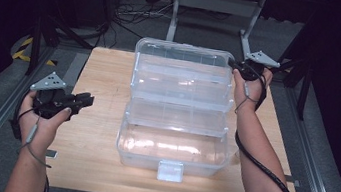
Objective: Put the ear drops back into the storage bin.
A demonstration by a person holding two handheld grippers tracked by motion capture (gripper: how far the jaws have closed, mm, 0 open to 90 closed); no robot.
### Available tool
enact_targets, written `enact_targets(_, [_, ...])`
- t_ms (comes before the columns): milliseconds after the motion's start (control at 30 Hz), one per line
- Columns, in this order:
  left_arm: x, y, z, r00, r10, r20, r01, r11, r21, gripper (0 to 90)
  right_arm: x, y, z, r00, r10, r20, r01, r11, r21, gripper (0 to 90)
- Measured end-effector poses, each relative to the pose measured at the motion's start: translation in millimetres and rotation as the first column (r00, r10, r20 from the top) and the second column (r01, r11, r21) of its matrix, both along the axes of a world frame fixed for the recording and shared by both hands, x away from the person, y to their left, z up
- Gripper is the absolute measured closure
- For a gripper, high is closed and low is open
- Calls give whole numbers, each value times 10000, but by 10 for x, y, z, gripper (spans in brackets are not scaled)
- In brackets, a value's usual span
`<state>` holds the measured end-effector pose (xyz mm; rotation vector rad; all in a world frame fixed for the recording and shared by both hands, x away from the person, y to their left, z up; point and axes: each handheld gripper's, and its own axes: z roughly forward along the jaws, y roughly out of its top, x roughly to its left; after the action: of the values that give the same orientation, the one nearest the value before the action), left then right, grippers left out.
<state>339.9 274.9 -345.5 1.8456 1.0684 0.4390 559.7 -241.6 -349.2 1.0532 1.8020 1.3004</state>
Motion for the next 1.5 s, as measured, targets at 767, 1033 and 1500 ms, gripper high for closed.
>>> enact_targets(767, [32,28,-64,9997,73,-226,-72,10000,46,760,213,-57,-203,9984,506,-258,-502,9986,164,822])
enact_targets(1033, [35,59,-78,9995,168,-270,-167,9999,34,761,279,-85,-280,9968,712,-366,-704,9973,221,814])
enact_targets(1500, [52,80,-112,9989,245,-391,-245,9997,-17,761,387,-83,-403,9937,757,-830,-752,9971,103,815])
